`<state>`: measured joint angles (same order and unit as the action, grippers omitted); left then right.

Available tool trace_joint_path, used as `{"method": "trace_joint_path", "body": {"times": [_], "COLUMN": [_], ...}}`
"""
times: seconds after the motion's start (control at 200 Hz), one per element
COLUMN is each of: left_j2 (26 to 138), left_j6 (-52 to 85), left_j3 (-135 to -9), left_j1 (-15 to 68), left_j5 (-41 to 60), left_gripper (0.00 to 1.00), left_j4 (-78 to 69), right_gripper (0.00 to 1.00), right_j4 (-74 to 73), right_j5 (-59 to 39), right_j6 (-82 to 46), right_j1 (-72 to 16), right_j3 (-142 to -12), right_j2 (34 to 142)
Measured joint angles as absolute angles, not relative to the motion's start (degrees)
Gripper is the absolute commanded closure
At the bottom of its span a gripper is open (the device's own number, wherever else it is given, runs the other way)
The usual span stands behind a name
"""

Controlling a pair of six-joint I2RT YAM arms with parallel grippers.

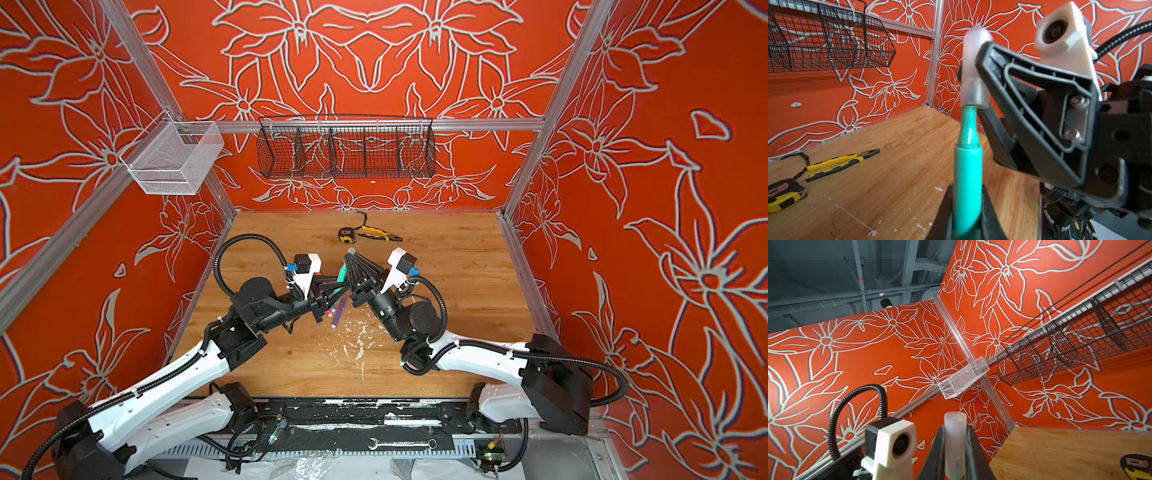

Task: Insert the pens into the pen caps
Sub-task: 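Push the cap down onto the teal marker tip with the right gripper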

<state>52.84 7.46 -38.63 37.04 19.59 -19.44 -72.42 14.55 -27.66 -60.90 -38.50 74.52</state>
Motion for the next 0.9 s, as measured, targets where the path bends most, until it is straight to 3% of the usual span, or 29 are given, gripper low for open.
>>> {"method": "trace_joint_path", "body": {"times": [0.235, 0.646, 0.766, 0.901], "left_j2": [52.84, 52.29, 52.29, 52.29], "left_j6": [7.46, 7.44, 7.07, 7.09], "left_j3": [-38.63, -38.81, -38.81, -38.89], "left_j1": [37.01, 36.42, 36.84, 36.36], "left_j5": [19.03, 17.04, 18.22, 16.73], "left_gripper": [1.00, 1.00, 1.00, 1.00], "left_j4": [-20.23, -21.54, -21.52, -23.00], "right_gripper": [1.00, 1.00, 0.66, 0.50], "right_j4": [-68.60, -51.20, -48.69, -42.35], "right_j5": [19.68, 20.08, 18.87, 14.31], "right_j6": [-23.99, -18.85, -19.25, -19.51], "right_j1": [-63.26, -64.25, -64.36, -66.39], "right_j3": [-41.41, -46.65, -45.52, -44.97], "right_j2": [74.72, 71.99, 69.32, 67.22]}}
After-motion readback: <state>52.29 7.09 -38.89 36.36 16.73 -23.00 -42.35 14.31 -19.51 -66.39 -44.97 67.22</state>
